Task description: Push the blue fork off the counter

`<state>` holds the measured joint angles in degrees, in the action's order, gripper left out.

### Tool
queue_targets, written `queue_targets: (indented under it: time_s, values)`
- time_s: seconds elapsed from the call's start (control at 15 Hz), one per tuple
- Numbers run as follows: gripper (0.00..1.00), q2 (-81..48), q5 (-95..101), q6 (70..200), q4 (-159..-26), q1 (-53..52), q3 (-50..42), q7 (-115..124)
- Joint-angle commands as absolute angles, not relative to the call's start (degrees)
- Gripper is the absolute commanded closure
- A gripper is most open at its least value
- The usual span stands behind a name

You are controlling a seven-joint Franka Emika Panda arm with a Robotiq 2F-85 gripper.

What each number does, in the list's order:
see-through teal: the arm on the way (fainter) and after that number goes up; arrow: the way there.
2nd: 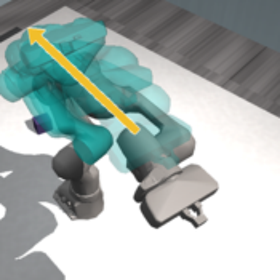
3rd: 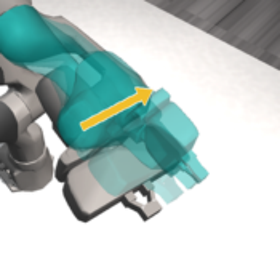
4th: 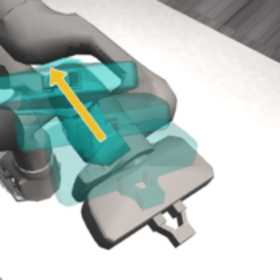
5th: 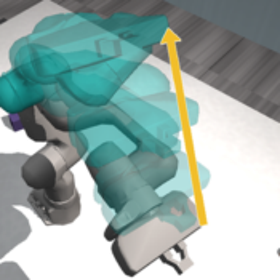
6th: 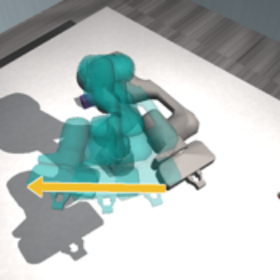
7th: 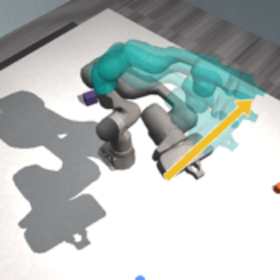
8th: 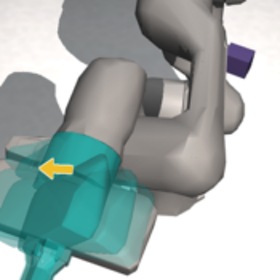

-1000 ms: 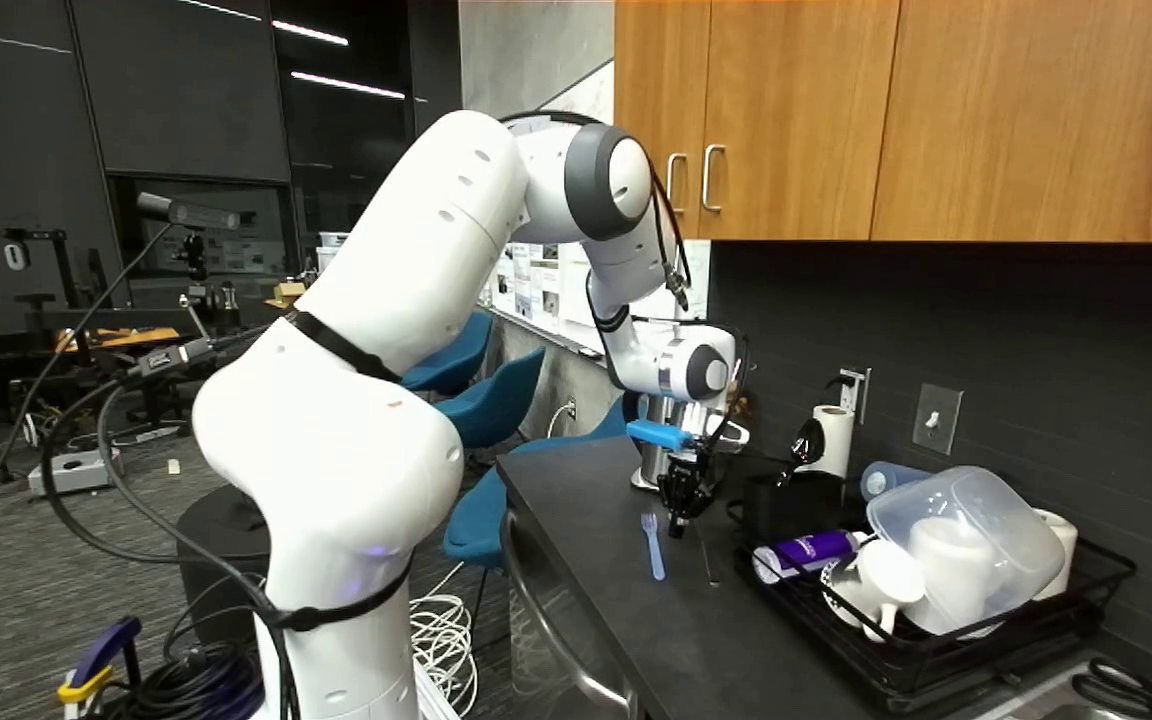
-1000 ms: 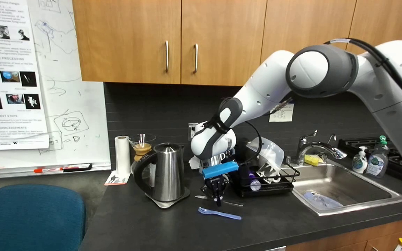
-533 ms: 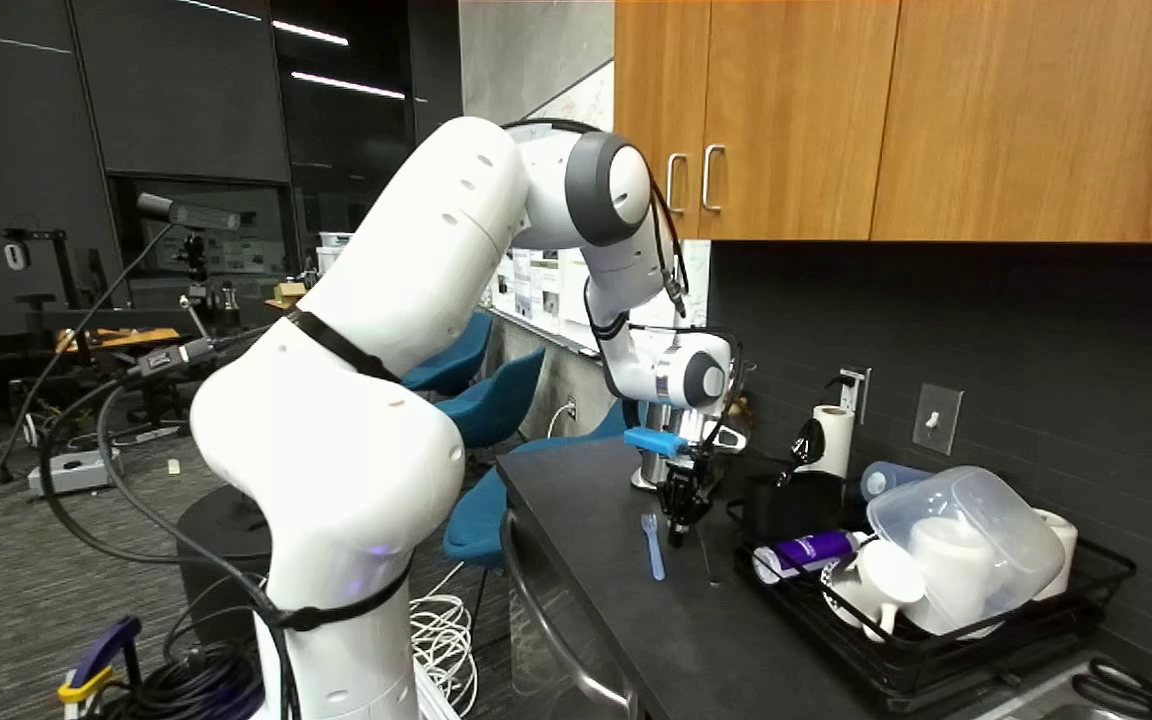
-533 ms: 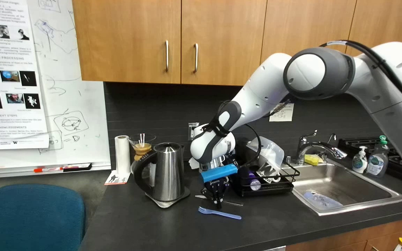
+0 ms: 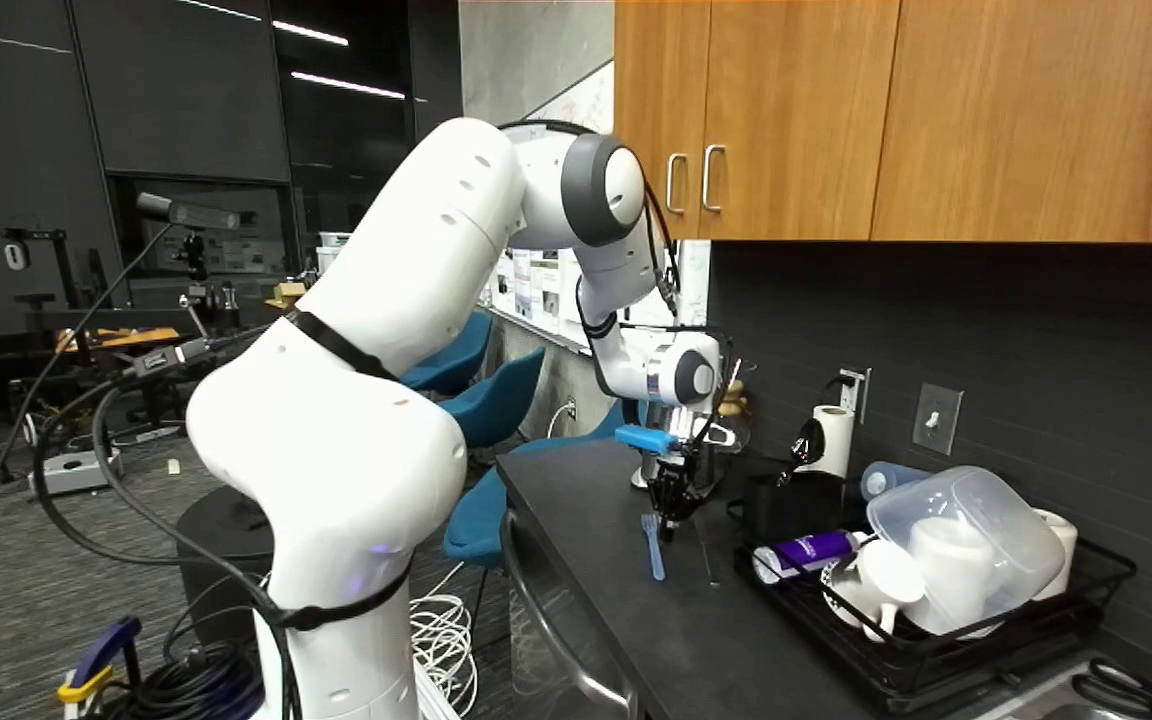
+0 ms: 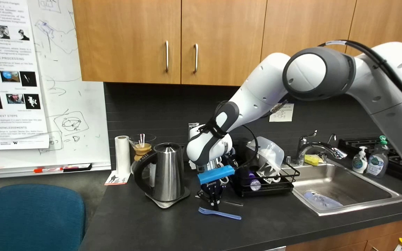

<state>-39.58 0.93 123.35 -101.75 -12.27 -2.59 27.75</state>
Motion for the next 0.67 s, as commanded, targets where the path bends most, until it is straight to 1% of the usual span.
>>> queue_targets:
  time_s: [0.0,0.6]
  values:
    - [1.00,-39.11,1.38,122.23,-101.27,-13.18,-2.49,28.62]
    - [1.00,-39.09,0.95,122.51,-101.58,-13.81,-1.58,28.05]
